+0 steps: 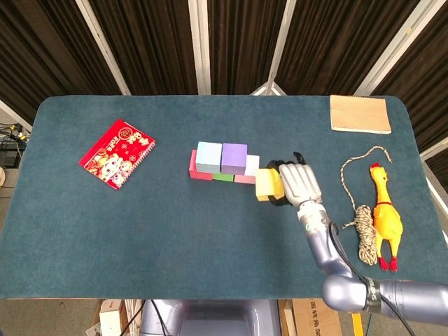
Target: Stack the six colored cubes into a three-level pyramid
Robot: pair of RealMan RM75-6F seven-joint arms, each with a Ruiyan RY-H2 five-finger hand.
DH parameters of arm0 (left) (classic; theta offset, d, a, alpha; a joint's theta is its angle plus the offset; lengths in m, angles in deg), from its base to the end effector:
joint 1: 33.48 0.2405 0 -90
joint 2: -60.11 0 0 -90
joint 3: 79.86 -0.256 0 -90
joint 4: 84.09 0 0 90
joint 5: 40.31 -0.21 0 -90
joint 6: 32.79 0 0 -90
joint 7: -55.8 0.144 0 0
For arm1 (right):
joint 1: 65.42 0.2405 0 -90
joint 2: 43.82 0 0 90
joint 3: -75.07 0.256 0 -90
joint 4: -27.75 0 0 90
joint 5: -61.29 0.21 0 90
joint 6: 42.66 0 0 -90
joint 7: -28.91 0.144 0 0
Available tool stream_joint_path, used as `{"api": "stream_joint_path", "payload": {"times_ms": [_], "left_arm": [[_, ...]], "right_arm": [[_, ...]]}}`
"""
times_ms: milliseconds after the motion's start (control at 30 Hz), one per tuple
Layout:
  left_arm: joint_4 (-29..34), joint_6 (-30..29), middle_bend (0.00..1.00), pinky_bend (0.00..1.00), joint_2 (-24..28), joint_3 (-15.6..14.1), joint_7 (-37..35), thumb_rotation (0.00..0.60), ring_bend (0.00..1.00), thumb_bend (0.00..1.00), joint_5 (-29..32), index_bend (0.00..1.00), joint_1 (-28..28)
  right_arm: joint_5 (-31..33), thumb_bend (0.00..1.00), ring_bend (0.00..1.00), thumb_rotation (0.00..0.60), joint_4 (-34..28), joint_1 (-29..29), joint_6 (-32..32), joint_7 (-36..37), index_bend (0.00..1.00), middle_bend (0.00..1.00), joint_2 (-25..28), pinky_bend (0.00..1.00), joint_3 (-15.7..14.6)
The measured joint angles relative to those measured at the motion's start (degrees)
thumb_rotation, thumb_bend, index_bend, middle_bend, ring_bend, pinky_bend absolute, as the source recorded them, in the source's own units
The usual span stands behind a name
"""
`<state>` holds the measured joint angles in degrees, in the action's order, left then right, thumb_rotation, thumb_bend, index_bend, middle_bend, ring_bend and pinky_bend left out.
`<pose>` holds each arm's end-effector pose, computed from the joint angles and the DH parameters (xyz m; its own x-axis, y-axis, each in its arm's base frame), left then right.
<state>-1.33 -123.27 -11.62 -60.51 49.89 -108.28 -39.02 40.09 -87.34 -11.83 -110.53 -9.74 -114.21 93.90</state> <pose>-0.3441 0.2266 0.2083 0.2849 -0.4039 0.8693 0.9458 0.2659 -0.1864 -0.0828 -0.3480 0.0809 0.3276 -0.3089 0.8929 -0.9446 -0.0861 0.3168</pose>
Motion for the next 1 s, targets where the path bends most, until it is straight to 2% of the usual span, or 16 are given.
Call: {"api": "stream_joint_path", "payload": {"times_ms": [300,467,600,800,1000], "left_arm": [[-0.2,0.0,0.09,0.0,0.0,0.3,-0.1,0.6,0.01,0.32,0.4,0.16,0.0],[-0.1,-0.3,0.09,0.0,-0.1,0.3,0.2,0.6,0.01,0.32,0.3,0.16,0.1],[-0.3,-0.4,0.09,0.0,0.0,0.4,0.3,0.6,0.01,0.32,0.3,0.16,0.1],[-1.2,-0.8,0.09,0.0,0.2,0.0,0.2,0.6,0.01,0.32,-1.0,0.16,0.1],[-2.7,-2.4,0.09,0.0,0.2,-0.3,1.1,0.6,0.01,0.32,-2.3,0.16,0.1]], "right_arm": [[15.5,0.46,0.31,0.6,1.0,9.2,-2.5,-10.9,0.45,0.49,3.8,0.01,4.8],[23.7,0.46,0.31,0.6,2.3,13.9,-2.3,-13.3,0.45,0.49,4.0,0.01,8.5],[30.2,0.46,0.31,0.6,5.8,17.8,-0.8,-13.6,0.45,0.49,2.9,0.01,12.1],[35.0,0.46,0.31,0.6,13.0,21.7,1.3,-11.6,0.45,0.49,-0.7,0.01,15.6],[33.8,0.46,0.31,0.6,18.4,23.8,2.0,-8.1,0.45,0.49,-5.2,0.01,16.4]]}}
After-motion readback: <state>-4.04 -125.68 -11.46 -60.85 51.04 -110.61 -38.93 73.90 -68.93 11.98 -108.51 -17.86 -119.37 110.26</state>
